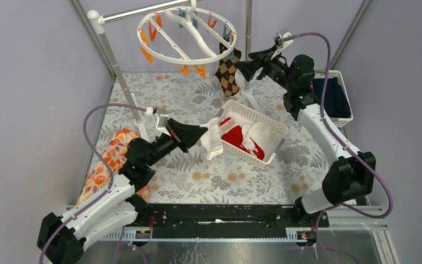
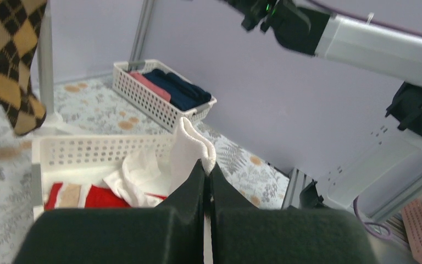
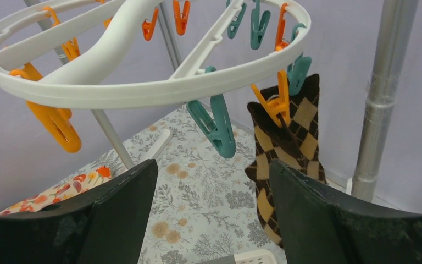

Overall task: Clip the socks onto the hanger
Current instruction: Open the clamp at the hanger.

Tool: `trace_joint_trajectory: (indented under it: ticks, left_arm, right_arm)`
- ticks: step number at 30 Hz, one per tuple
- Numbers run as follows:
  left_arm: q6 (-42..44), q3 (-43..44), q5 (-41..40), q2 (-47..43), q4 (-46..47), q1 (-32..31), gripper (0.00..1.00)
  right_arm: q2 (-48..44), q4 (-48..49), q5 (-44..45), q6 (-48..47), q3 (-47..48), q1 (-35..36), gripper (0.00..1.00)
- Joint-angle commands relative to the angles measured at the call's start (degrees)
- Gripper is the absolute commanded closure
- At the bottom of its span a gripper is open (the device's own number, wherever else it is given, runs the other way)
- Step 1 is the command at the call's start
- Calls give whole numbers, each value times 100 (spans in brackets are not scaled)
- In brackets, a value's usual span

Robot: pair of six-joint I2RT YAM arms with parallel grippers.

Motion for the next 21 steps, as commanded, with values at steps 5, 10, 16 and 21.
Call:
trace_joint_trajectory:
  ticks: [5, 10, 16, 21]
  left_arm:
    - [365, 469, -366, 197, 338, 19, 100]
    - [708, 317, -469, 464, 809, 17, 100]
    - [915, -102, -904, 435, 1030, 19, 100]
    - [887, -438, -1190, 95, 946, 24, 100]
  right_arm:
    - [-638, 693, 746, -382, -685, 106, 18]
    - [-686, 949, 1672, -1570, -1096, 746, 18]
    - [-401, 1033, 3061, -2465, -1021, 1617, 14]
    - [-269, 2311, 4194, -2902, -1543, 2136, 11]
